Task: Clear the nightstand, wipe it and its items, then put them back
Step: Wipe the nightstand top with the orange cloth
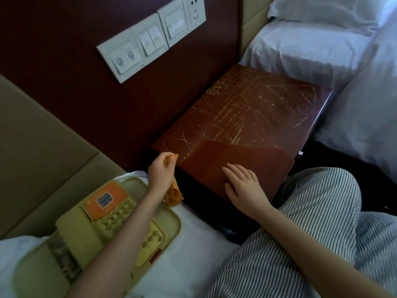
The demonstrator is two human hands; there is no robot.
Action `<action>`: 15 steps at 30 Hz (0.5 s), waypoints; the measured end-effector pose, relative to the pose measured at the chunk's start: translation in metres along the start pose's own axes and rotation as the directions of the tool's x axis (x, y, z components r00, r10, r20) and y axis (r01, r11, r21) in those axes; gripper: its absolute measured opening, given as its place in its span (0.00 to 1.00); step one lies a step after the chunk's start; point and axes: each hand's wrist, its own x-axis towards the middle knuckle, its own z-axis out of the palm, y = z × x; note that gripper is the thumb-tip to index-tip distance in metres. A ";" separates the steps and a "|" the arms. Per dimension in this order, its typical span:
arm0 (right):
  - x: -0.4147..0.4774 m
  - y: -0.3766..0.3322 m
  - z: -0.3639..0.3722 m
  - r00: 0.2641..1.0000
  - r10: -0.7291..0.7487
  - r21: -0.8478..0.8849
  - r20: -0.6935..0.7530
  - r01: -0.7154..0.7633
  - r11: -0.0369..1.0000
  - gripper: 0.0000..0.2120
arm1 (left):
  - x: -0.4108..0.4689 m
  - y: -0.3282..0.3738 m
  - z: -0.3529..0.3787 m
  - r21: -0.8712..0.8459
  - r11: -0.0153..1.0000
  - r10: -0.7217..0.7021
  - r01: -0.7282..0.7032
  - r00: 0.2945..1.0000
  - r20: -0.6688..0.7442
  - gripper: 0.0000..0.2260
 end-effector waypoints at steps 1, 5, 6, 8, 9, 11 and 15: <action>0.001 -0.002 0.003 1.000 -0.002 0.007 -0.004 0.002 1.000 0.21 | 0.008 -0.002 0.000 -0.010 0.999 -0.049 0.049 0.999 -0.016 0.10; -0.004 -0.002 0.013 1.000 -0.014 -0.004 -0.015 0.014 1.000 0.23 | 0.022 -0.010 0.021 -0.005 0.991 -0.132 0.132 0.990 -0.049 0.08; -0.004 0.000 0.013 0.999 -0.015 0.002 -0.033 0.015 1.000 0.22 | 0.022 -0.012 0.029 0.024 0.993 -0.115 0.117 0.991 -0.066 0.08; -0.003 0.005 0.011 0.997 0.023 0.044 -0.067 -0.021 0.999 0.21 | 0.016 -0.011 0.040 0.049 0.994 -0.088 0.094 0.988 -0.123 0.09; -0.002 0.008 0.009 0.995 0.061 0.073 -0.082 -0.055 0.996 0.21 | 0.013 -0.010 0.044 0.050 0.996 -0.070 0.078 0.988 -0.141 0.10; 0.001 0.011 0.007 0.987 0.139 0.115 -0.085 -0.128 0.985 0.20 | 0.002 -0.011 0.050 0.081 0.997 0.019 -0.010 0.995 -0.102 0.10; 0.001 0.011 0.007 0.979 0.200 0.147 -0.049 -0.191 0.971 0.22 | -0.020 -0.025 0.053 0.221 0.925 0.300 -0.310 0.951 0.079 0.10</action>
